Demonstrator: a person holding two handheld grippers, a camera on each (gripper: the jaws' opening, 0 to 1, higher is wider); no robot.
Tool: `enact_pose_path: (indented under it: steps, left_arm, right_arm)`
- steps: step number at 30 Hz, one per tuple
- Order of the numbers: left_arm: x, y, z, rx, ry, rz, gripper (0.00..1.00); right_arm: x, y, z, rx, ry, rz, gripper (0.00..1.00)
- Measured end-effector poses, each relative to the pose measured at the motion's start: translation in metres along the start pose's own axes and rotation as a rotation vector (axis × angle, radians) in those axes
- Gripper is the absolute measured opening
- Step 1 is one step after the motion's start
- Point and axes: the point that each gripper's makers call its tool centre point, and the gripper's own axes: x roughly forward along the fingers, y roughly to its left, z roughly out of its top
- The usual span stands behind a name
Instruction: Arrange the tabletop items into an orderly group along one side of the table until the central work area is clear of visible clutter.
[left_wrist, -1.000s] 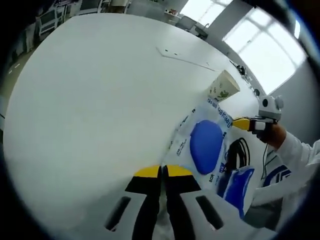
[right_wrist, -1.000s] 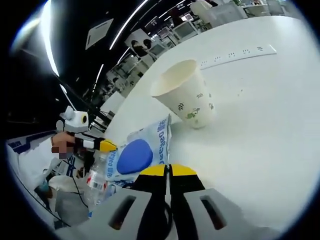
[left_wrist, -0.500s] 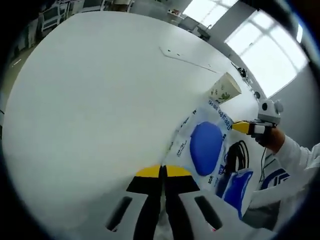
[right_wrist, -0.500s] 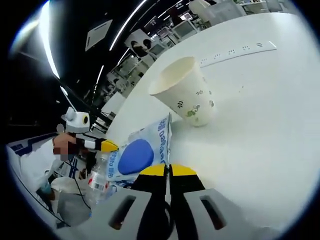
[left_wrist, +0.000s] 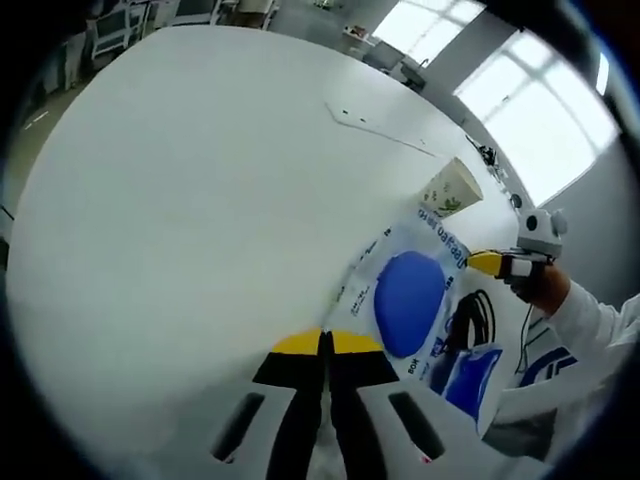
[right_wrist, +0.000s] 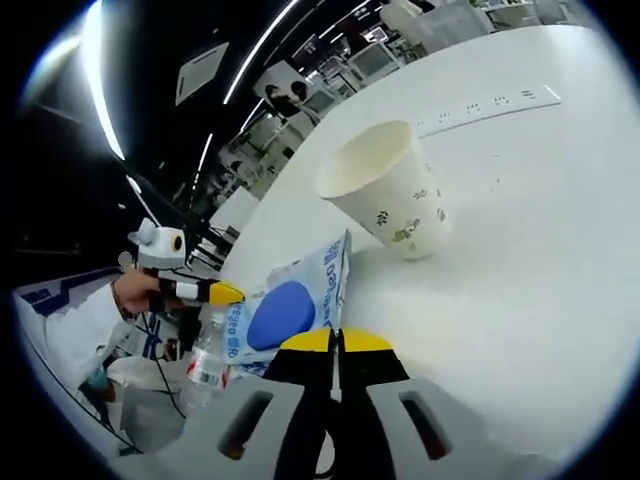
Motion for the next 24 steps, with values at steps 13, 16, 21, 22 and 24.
enact_pose_path:
  steps: [13, 16, 21, 22, 24]
  left_arm:
    - [-0.013, 0.000, 0.011, -0.032, -0.063, -0.007, 0.00]
    - [-0.016, -0.002, 0.016, -0.039, -0.090, -0.012, 0.00]
    - [-0.020, -0.003, 0.020, -0.046, -0.112, -0.016, 0.00]
    - [-0.021, -0.004, 0.021, -0.046, -0.117, -0.018, 0.00]
    - [-0.024, -0.006, 0.024, -0.047, -0.130, -0.019, 0.00]
  right_arm:
    - [-0.004, 0.016, 0.016, -0.013, -0.037, 0.033, 0.00]
    - [-0.006, 0.021, 0.022, -0.022, -0.049, 0.037, 0.00]
    - [-0.008, 0.027, 0.029, -0.039, -0.064, 0.044, 0.00]
    - [-0.009, 0.028, 0.031, -0.041, -0.067, 0.045, 0.00]
    - [-0.010, 0.031, 0.034, -0.043, -0.075, 0.050, 0.00]
